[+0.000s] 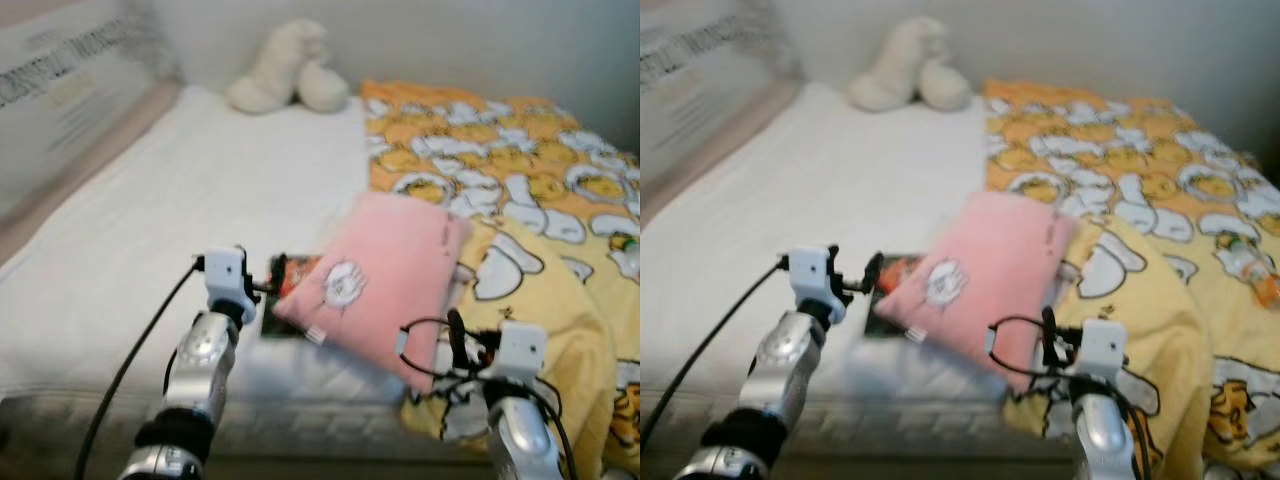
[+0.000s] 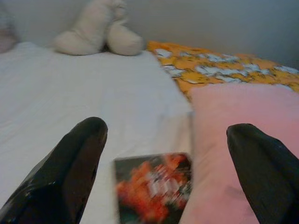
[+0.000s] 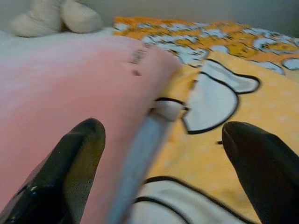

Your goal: Clean up the room

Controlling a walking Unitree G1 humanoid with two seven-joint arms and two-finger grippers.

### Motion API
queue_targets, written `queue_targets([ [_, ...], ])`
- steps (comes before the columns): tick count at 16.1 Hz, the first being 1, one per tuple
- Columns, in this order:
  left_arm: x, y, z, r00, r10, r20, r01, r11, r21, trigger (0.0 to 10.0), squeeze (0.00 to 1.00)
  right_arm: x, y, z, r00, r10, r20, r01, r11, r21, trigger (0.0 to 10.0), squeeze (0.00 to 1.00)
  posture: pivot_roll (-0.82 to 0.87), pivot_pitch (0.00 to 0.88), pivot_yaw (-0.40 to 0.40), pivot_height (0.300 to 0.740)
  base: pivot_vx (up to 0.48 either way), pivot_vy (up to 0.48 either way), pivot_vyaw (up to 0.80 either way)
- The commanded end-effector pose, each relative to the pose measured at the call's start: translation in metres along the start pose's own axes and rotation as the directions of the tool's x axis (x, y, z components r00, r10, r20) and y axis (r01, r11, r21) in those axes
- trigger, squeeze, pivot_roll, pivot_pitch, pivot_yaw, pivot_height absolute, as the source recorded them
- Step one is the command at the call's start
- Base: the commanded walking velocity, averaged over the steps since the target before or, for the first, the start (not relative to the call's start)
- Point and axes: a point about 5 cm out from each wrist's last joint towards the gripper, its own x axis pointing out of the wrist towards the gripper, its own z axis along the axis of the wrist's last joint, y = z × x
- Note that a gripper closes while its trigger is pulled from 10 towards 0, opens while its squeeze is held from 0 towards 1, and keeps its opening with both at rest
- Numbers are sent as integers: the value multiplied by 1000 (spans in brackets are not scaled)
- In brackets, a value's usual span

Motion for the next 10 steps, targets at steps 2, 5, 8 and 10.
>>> queue_targets([
  [2, 10, -11, 9, 999, -26, 29, 26, 1000, 10, 10000, 0, 6, -6, 15, 999, -14, 48, 14, 1000, 3, 10000, 0, 23, 0, 20, 740, 480, 0, 0],
  [5, 35, 14, 48, 997, 40, 69, -44, 997, 69, 10000, 0, 27, 1, 56, 991, 31, 132, -41, 996, 80, 10000, 0, 6, 0, 39, 740, 0, 0, 0],
  [8, 57, 13, 55, 941, -229, -249, 253, 965, 66, 10000, 0, 54, -3, 40, 992, 94, -78, -73, 967, 244, 10000, 0, -2, 0, 60, 740, 0, 0, 0],
  [10, 50, 18, 38, 869, -282, -407, 309, 951, 2, 10000, 0, 60, -5, 5, 942, 172, -288, -50, 921, 387, 10000, 0, -6, 0, 58, 740, 0, 0, 0],
])
